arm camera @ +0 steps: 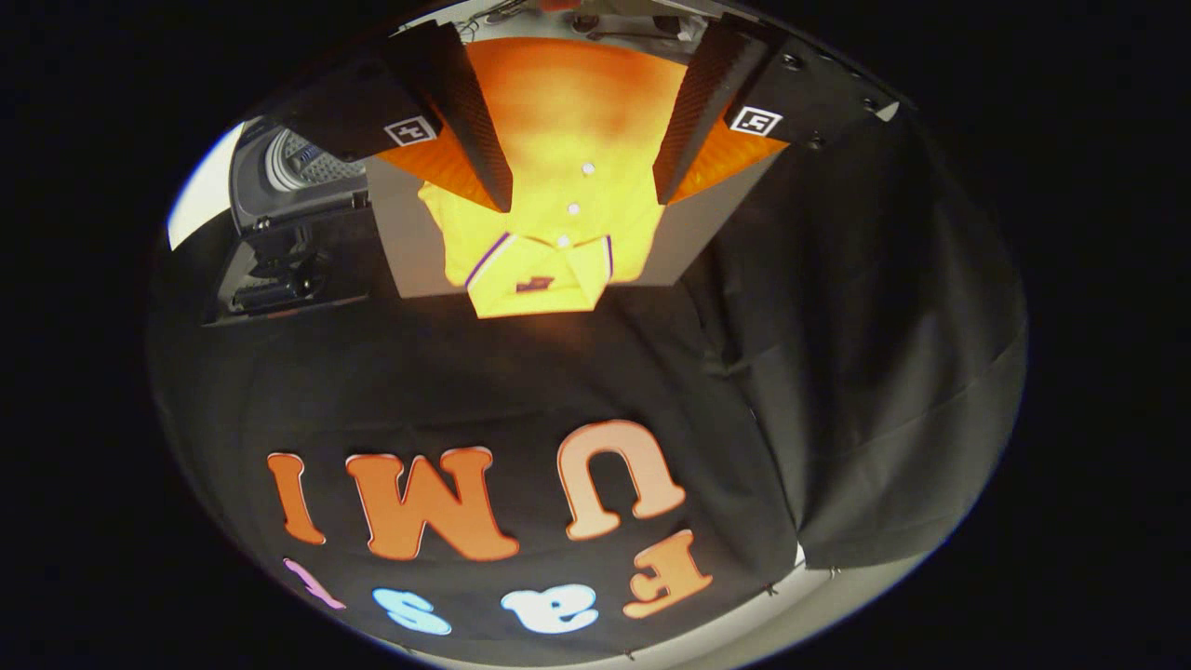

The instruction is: Put the clothes into the washing machine and then close the washing machine lid.

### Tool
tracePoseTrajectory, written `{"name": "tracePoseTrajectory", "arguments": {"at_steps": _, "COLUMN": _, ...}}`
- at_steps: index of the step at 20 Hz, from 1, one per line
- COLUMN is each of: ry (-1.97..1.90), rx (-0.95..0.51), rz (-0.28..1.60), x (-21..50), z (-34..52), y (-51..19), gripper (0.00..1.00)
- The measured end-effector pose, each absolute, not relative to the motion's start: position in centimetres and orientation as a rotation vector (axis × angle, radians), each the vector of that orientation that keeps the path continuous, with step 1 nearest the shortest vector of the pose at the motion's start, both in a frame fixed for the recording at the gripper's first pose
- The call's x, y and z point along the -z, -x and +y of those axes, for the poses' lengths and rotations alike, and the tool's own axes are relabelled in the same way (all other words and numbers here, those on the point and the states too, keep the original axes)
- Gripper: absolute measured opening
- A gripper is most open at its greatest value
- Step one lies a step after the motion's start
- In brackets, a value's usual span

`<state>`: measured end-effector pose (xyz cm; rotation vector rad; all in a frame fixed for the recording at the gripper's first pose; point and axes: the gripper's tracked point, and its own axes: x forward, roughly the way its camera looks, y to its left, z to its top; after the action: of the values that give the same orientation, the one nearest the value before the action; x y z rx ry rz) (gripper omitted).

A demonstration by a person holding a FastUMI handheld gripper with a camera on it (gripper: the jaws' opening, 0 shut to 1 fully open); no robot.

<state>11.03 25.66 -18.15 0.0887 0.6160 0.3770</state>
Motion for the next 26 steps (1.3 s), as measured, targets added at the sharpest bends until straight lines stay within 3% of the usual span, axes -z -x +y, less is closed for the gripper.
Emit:
{"name": "tracePoseTrajectory", "arguments": {"at_steps": 6, "ry": 0.058, "rx": -0.309, "rz": 0.795, "x": 24.9, "z": 27.0, "y": -10.4, "gripper": 0.98}}
{"name": "tracePoseTrajectory", "arguments": {"at_steps": 14, "ry": 0.147, "rx": -0.364, "rz": 0.788, "x": 25.0, "z": 27.2, "y": -10.4, "gripper": 0.97}}
{"name": "tracePoseTrajectory", "arguments": {"at_steps": 18, "ry": 0.159, "rx": -0.434, "rz": 0.826, "x": 24.8, "z": 29.5, "y": -9.7, "gripper": 0.46}}
{"name": "tracePoseTrajectory", "arguments": {"at_steps": 19, "ry": 0.156, "rx": -0.425, "rz": 0.831, "x": 24.9, "z": 29.6, "y": -9.4, "gripper": 0.42}}
{"name": "tracePoseTrajectory", "arguments": {"at_steps": 21, "ry": 0.139, "rx": -0.406, "rz": 0.780, "x": 25.0, "z": 29.8, "y": -9.6, "gripper": 0.20}}
{"name": "tracePoseTrajectory", "arguments": {"at_steps": 22, "ry": 0.114, "rx": -0.400, "rz": 0.725, "x": 24.5, "z": 29.7, "y": -9.6, "gripper": 0.12}}
{"name": "tracePoseTrajectory", "arguments": {"at_steps": 26, "ry": 0.014, "rx": -0.348, "rz": 0.473, "x": 22.8, "z": 30.2, "y": -10.2, "gripper": 0.08}}
